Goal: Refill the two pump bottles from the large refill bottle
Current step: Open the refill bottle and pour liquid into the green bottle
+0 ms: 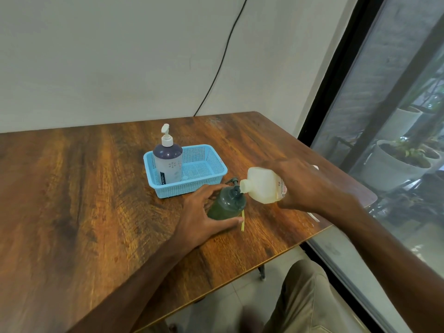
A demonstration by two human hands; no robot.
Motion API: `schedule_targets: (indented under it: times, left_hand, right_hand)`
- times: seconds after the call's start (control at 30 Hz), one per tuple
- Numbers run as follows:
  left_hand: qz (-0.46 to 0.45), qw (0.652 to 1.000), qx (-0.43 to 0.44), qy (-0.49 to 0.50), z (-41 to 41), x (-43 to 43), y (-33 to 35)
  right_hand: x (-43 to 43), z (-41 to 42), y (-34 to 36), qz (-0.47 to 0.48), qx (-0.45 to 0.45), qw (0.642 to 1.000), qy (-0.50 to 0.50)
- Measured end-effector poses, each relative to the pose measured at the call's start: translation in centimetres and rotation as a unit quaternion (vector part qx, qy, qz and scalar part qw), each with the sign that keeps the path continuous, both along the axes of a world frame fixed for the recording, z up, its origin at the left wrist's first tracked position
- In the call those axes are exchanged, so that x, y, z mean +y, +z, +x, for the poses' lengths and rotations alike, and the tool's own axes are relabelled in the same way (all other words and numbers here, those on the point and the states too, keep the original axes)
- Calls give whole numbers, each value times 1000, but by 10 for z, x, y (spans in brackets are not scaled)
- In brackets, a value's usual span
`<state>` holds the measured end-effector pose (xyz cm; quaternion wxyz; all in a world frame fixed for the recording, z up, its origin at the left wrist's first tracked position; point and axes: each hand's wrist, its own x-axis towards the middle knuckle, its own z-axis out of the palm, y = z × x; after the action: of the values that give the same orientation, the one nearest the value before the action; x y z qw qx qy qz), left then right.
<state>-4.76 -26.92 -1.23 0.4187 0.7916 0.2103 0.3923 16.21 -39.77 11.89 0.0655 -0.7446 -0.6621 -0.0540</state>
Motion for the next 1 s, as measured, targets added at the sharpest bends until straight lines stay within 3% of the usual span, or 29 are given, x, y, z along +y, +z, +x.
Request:
schedule_targets:
  times: [0.47, 0.77, 1.0]
  left_hand:
    - [13, 1000, 4, 3, -1, 0, 2]
    - [-3, 1000, 0, 5, -2, -1, 3]
    - [-25, 999, -2, 22, -2, -2, 4]
  right_hand:
    - [-1, -3, 2, -3, -6, 1000, -1]
    - [-8, -7, -2, 12, 62, 998, 19]
    - [-13, 0, -36, 6, 148, 988, -53]
